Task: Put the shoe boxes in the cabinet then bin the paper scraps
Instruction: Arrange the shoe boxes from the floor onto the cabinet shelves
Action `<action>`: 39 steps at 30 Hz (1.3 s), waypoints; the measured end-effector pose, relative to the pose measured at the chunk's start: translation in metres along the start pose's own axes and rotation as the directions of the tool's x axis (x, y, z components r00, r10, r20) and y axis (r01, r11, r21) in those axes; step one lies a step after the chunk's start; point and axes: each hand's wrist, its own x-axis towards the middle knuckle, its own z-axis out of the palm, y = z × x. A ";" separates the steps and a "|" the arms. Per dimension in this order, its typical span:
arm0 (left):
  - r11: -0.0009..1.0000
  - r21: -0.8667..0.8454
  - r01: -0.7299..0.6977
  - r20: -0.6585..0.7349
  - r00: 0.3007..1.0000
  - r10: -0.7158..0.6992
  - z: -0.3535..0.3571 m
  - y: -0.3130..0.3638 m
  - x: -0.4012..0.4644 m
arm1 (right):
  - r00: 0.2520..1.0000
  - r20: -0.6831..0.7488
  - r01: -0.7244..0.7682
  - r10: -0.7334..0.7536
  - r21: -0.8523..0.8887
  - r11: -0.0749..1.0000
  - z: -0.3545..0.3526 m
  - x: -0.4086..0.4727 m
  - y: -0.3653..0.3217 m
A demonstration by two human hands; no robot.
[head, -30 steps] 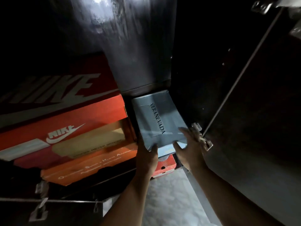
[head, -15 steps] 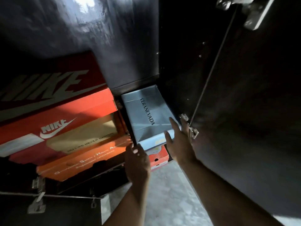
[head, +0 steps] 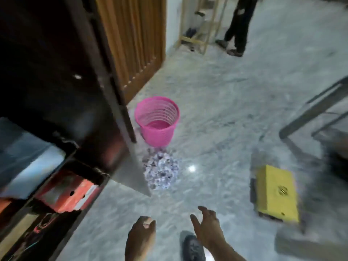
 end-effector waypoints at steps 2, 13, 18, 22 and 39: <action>0.995 0.077 -0.058 0.100 0.994 0.050 0.048 0.034 -0.006 | 0.993 -0.026 -0.113 0.115 0.067 0.991 -0.037 0.012 0.052; 0.899 0.314 -0.306 0.509 0.853 0.113 0.346 0.181 0.006 | 0.833 -0.141 -0.408 0.535 0.496 0.767 -0.193 0.121 0.289; 0.870 0.300 -0.390 0.658 0.746 0.107 0.493 0.221 0.027 | 0.758 -0.124 -0.458 0.640 0.598 0.658 -0.223 0.188 0.383; 0.860 0.279 -0.427 0.715 0.690 0.110 0.599 0.230 0.055 | 0.732 -0.094 -0.470 0.675 0.649 0.599 -0.220 0.251 0.452; 0.999 -0.044 0.030 0.629 0.777 0.004 0.638 0.130 0.120 | 0.886 0.113 -0.346 0.450 0.808 0.477 -0.120 0.308 0.476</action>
